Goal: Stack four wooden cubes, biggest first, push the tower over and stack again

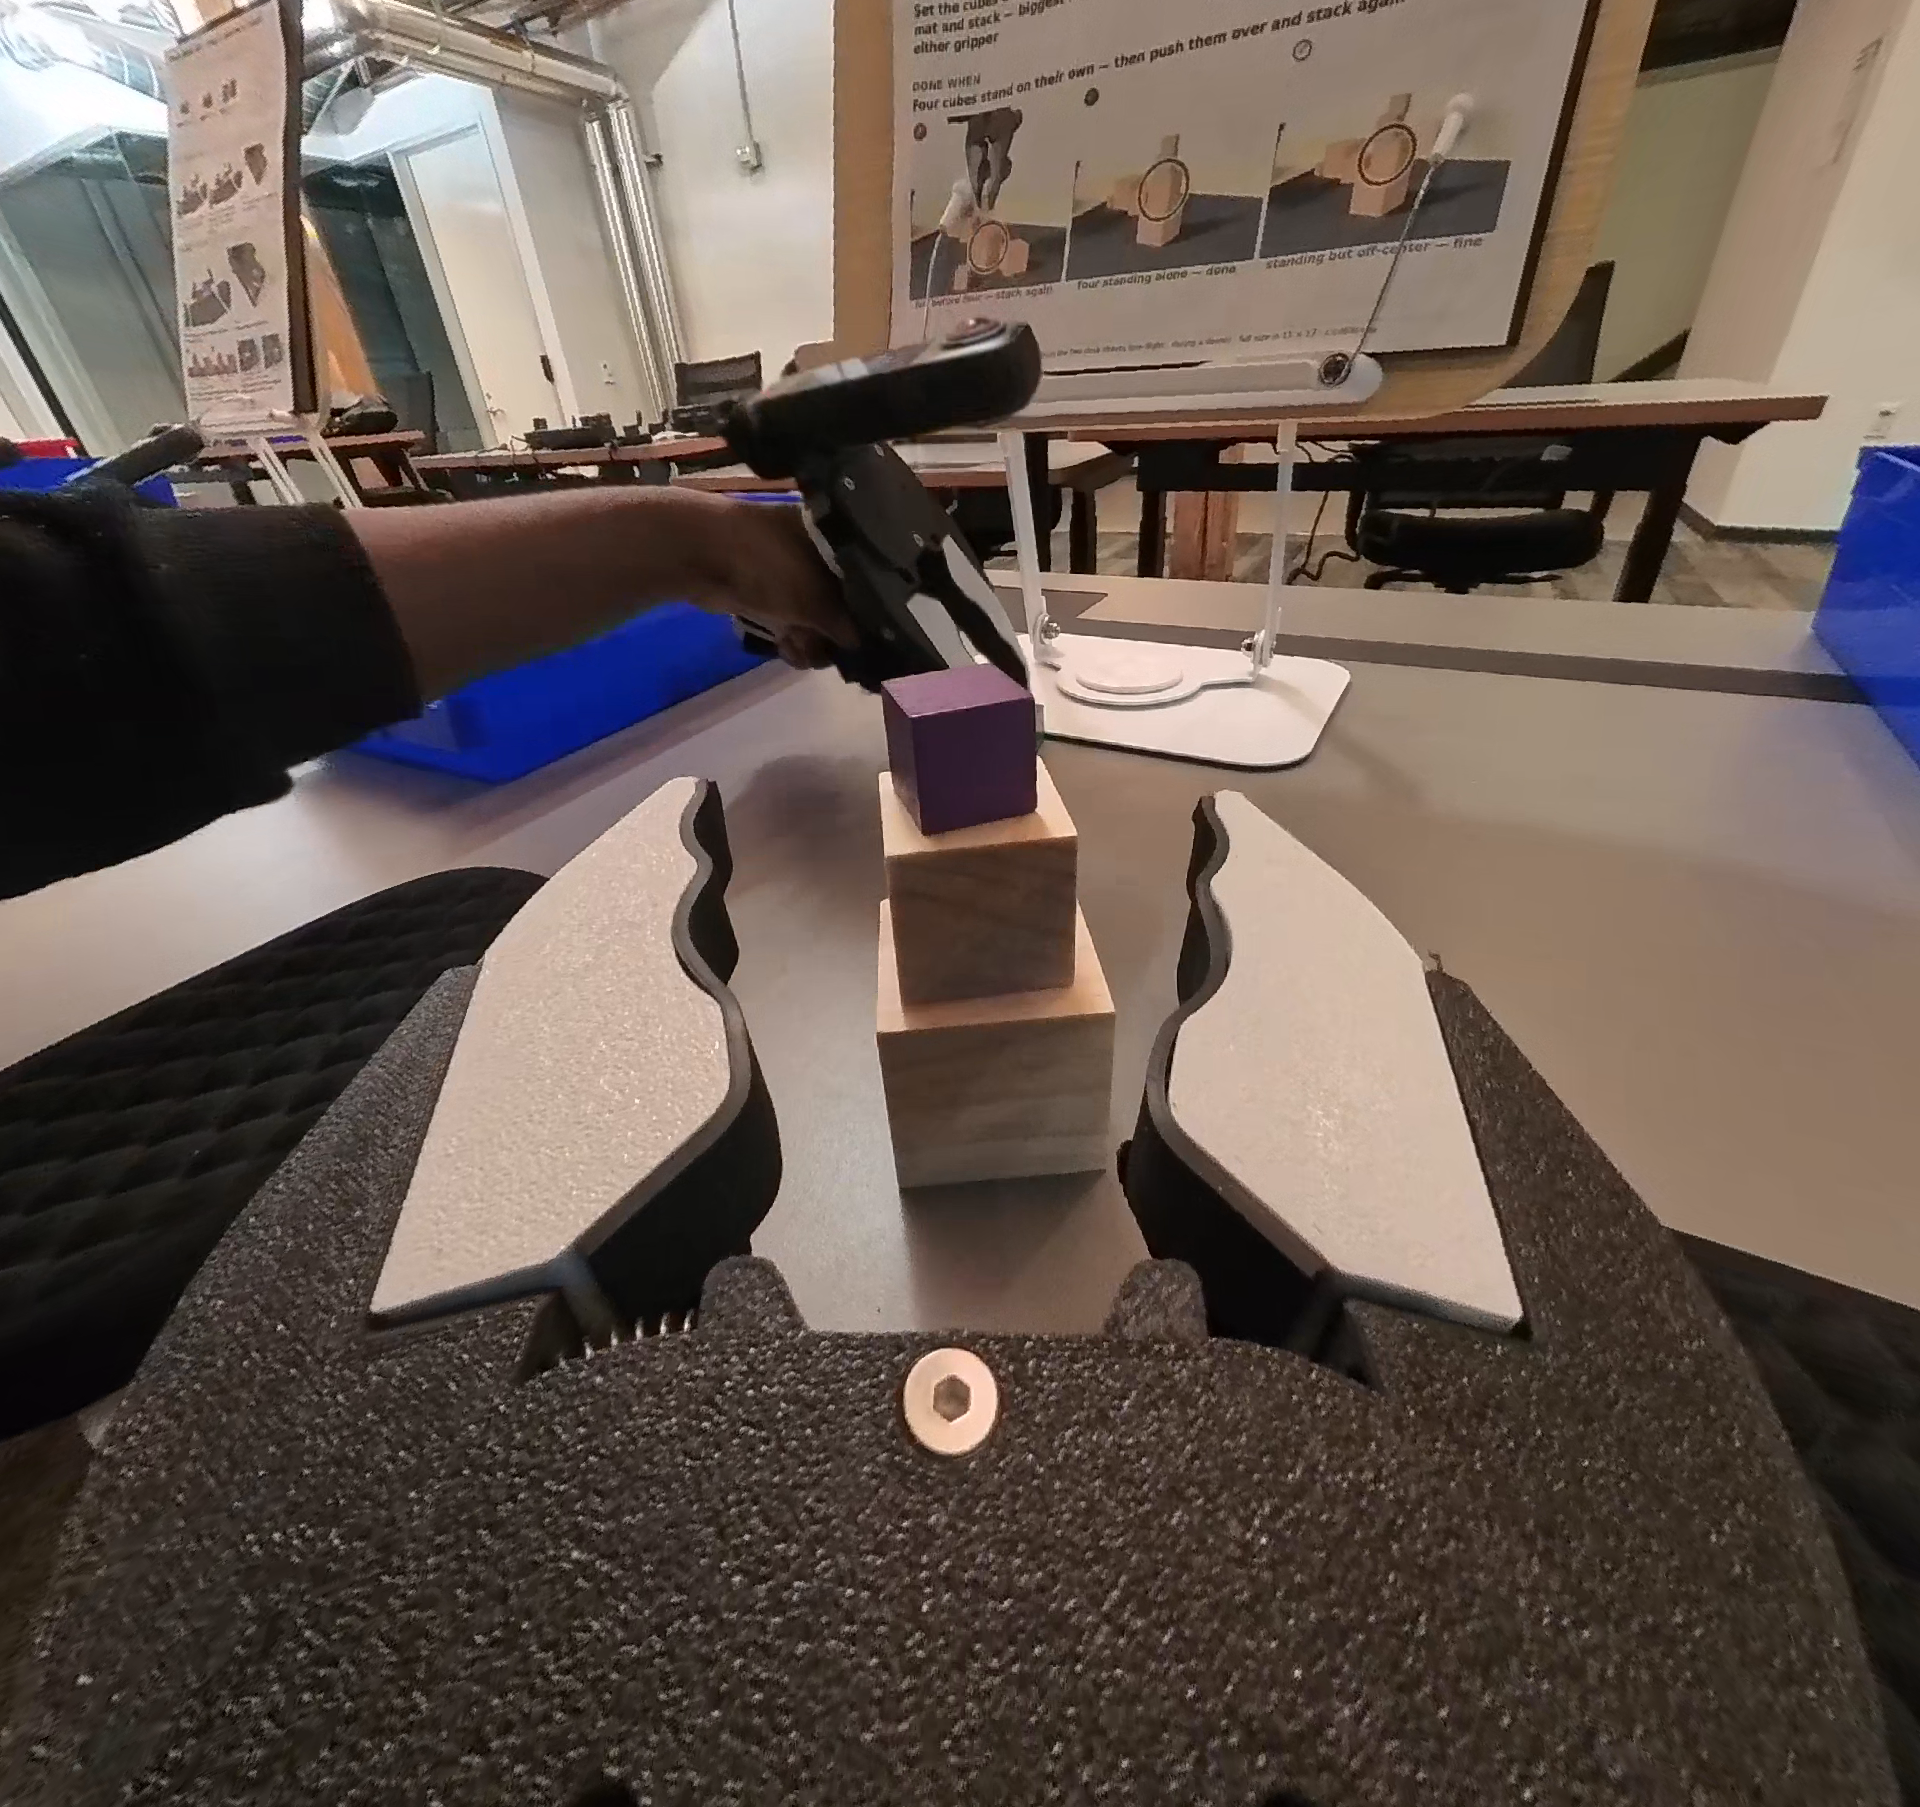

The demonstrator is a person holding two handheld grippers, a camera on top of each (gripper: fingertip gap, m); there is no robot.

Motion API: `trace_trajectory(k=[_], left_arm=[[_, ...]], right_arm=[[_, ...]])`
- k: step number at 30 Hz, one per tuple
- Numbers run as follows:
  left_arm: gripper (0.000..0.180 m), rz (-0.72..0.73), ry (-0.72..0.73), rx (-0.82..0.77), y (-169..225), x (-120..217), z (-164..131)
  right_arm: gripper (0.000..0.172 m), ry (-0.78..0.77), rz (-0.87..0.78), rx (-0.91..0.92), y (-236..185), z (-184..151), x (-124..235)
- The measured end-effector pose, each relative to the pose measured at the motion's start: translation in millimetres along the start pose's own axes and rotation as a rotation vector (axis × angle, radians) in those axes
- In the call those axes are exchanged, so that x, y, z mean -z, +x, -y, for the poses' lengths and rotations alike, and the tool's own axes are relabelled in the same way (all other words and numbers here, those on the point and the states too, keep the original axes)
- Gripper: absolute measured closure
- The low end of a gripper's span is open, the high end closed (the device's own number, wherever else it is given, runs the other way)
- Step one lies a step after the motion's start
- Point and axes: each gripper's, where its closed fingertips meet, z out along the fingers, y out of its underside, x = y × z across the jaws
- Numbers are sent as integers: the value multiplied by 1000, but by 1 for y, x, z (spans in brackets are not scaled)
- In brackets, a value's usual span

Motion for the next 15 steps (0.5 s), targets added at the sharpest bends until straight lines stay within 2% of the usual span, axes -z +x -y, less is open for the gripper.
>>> trace_trajectory(k=[2,3,4,9,15], left_arm=[[145,-31,10,-6,2,-4,0],[156,-37,27,1,1,-4,2],[159,-42,33,10,1,-3,3],[159,-73,85,47,10,17,13],[159,-76,136,79,30,68,40]], right_arm=[[88,-1,0,1,0,0,0],[88,-1,1,3,0,0,0],[88,0,1,5,-1,0,0],[89,-4,2,13,-1,0,-1],[90,-13,2,10,-1,-2,-2]])
